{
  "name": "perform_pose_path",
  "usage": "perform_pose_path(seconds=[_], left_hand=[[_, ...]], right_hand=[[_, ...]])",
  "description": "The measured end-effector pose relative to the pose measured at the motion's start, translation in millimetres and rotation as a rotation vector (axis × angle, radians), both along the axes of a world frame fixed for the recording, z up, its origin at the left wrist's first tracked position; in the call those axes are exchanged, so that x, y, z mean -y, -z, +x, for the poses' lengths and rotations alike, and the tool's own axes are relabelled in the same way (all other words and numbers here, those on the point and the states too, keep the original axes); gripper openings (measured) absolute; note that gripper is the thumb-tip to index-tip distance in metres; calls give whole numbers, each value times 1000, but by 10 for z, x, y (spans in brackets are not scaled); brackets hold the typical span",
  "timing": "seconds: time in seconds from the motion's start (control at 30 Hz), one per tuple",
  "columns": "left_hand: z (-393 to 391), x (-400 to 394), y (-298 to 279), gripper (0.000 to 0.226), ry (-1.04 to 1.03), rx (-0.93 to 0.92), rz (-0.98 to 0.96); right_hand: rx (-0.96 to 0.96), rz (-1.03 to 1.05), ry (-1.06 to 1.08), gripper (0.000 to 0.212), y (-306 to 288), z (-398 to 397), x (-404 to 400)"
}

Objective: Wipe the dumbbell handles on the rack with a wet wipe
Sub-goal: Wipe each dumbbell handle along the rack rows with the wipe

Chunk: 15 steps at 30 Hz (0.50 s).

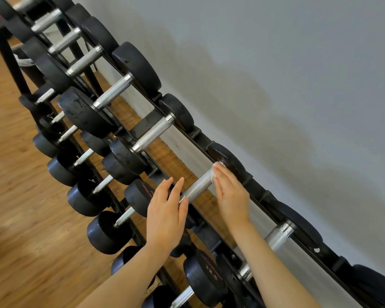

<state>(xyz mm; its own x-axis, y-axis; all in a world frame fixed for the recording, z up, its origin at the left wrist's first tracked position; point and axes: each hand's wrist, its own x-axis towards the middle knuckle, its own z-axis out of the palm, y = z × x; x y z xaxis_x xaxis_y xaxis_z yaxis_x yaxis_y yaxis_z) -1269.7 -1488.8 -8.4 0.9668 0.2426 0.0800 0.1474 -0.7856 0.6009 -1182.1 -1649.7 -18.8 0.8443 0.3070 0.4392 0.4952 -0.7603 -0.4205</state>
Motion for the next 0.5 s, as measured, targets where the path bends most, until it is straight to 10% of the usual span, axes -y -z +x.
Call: perform_pose_path(seconds=[0.5], left_hand=[[-46, -33, 91, 54, 30, 2, 4]], right_hand=[[-29, -46, 1, 35, -102, 128, 7]])
